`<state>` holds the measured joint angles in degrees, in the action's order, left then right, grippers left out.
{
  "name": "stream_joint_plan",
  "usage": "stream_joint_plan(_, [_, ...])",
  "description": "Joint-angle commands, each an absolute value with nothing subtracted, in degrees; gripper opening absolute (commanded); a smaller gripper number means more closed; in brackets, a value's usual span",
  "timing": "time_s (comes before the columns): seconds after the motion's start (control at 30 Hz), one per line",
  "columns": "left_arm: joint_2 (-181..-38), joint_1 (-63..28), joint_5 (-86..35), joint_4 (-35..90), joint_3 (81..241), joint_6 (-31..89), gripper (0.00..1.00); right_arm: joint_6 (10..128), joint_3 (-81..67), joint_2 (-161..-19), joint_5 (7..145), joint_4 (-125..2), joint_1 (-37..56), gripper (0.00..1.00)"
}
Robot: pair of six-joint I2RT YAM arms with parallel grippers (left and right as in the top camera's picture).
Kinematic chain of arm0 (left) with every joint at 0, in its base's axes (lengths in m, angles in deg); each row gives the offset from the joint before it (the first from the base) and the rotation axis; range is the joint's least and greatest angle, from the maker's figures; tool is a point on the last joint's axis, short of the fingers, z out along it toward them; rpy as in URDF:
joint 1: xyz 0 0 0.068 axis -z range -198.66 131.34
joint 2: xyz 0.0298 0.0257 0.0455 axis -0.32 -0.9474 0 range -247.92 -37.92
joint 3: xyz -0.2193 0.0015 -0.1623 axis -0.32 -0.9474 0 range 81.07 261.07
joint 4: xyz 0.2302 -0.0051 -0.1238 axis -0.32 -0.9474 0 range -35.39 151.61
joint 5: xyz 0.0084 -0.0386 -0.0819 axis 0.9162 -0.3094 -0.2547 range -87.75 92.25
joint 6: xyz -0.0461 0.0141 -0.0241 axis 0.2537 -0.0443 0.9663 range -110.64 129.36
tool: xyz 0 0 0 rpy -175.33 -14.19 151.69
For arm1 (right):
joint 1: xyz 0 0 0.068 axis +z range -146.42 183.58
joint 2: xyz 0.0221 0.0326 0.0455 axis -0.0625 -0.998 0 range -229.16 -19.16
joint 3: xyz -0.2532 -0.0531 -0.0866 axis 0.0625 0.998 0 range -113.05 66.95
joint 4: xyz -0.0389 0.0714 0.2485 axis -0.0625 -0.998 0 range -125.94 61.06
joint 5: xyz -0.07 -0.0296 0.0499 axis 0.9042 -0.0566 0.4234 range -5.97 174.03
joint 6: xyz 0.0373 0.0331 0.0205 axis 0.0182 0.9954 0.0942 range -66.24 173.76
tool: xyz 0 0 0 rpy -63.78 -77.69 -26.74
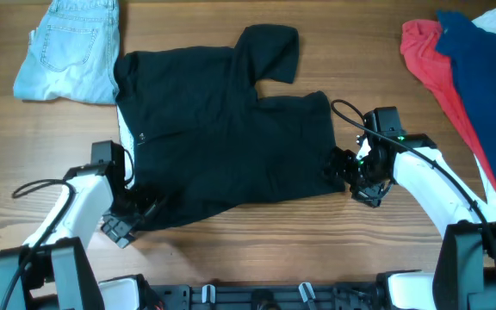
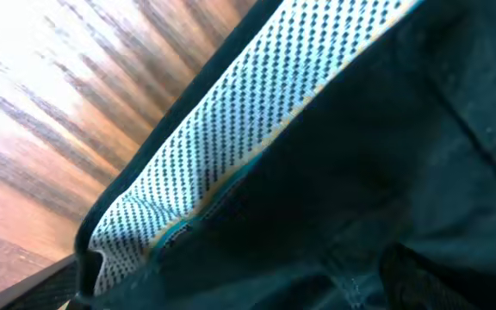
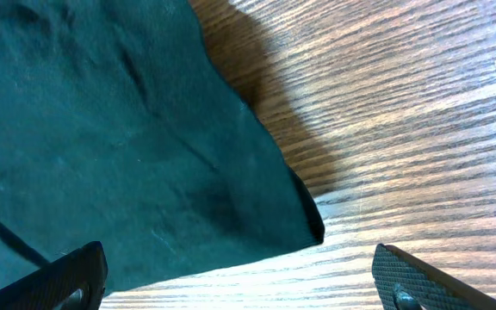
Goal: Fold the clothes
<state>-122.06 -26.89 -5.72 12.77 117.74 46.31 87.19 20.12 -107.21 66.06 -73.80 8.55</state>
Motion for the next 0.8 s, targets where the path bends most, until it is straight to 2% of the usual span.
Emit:
stream_joint_plan(0.0, [-122.5, -27.2, -8.2, 15.2, 115.1, 47.4, 0.91, 88.4, 20.6, -107.9, 65.9, -73.5, 8.9, 0.99])
stream_joint_plan(0.1, [-122.5, -27.2, -8.3, 17.3, 114.6, 47.7, 0.76, 88.8, 20.6, -107.9, 65.7, -71.4, 8.9, 0.98])
stream_joint_plan(0.3, [-122.5, -27.2, -9.1, 17.7, 114.4, 48.0, 0.57, 94.0, 20.6, -109.7, 66.2, -71.7, 13.3, 0.97])
stream_joint_plan(0.47, [-122.5, -27.2, -9.1, 17.7, 114.4, 48.0, 0.57, 96.2, 20.6, -114.5, 71.0, -71.6, 14.3, 0.97])
stream_joint_plan(0.5, [-122.5, -27.2, -9.1, 17.7, 114.4, 48.0, 0.52, 96.2, 20.6, -115.2, 70.9, -71.4, 14.3, 0.95])
stream_joint_plan(0.53, [-122.5, -27.2, -9.1, 17.8, 114.4, 48.0, 0.45, 96.2, 20.6, -115.4, 71.2, -71.1, 14.3, 0.88])
stream_joint_plan(0.6, [-122.5, -27.2, -9.1, 17.9, 114.4, 48.0, 0.40, 96.2, 20.6, -115.4, 72.7, -70.6, 14.3, 0.63])
stream_joint_plan(0.63, [-122.5, -27.2, -9.2, 17.9, 114.4, 48.0, 0.32, 96.7, 20.6, -115.4, 73.2, -70.5, 14.3, 0.53])
stream_joint_plan(0.67, [-122.5, -27.2, -10.2, 17.9, 114.4, 48.0, 0.11, 97.9, 20.5, -115.1, 74.5, -70.4, 14.3, 0.39])
stream_joint_plan(0.73, [-122.5, -27.2, -12.0, 17.9, 114.4, 48.0, 0.04, 99.4, 20.2, -114.6, 76.4, -70.5, 14.2, 0.24])
stream_joint_plan(0.77, [-122.5, -27.2, -13.3, 18.0, 114.5, 47.4, 0.04, 99.4, 19.8, -114.1, 76.6, -70.6, 14.2, 0.13])
